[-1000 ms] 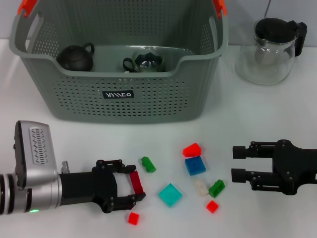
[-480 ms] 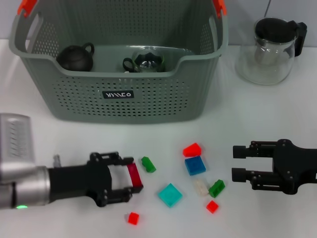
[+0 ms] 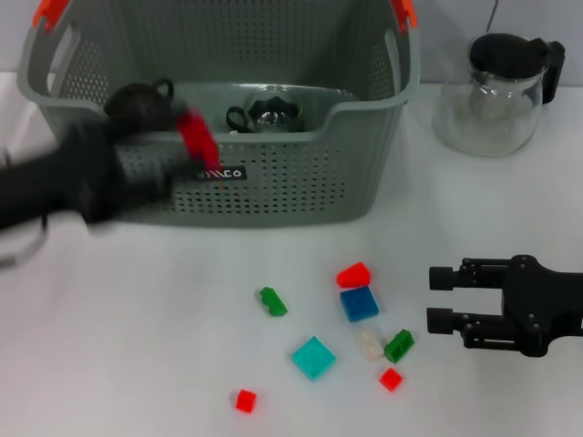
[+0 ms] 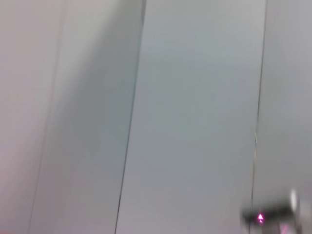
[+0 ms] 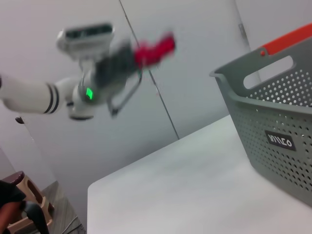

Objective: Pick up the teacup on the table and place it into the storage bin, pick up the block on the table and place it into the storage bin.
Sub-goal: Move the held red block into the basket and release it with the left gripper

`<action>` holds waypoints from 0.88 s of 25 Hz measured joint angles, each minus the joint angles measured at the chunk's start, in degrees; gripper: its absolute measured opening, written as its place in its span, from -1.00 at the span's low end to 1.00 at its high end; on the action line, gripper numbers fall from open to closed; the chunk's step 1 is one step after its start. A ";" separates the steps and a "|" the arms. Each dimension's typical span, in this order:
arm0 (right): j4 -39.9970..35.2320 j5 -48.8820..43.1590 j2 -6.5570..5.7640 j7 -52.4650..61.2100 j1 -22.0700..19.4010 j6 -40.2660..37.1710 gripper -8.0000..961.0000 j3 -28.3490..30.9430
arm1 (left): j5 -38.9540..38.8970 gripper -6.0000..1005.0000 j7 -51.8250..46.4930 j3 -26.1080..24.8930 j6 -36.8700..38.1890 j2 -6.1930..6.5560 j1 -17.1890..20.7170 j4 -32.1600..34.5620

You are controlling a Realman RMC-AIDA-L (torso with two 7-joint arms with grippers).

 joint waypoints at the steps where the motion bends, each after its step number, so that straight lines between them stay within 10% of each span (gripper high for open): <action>1: 0.00 0.00 0.05 -0.01 0.07 0.00 0.37 -0.01 | 0.00 0.32 0.00 0.00 0.00 0.00 0.00 0.00; 9: 0.00 -0.02 0.20 -0.12 0.22 -0.01 0.37 0.00 | -8.69 0.32 -16.47 2.23 -9.68 2.44 -10.49 1.93; 17: 0.00 -0.01 0.18 -0.13 -0.05 -0.01 0.37 -0.01 | 7.82 0.37 -31.84 31.52 -46.26 1.49 -12.79 14.70; 22: 0.00 0.04 0.18 -0.13 -0.08 0.09 0.37 -0.01 | 20.64 0.41 -41.87 38.69 -55.44 -0.48 -14.23 16.08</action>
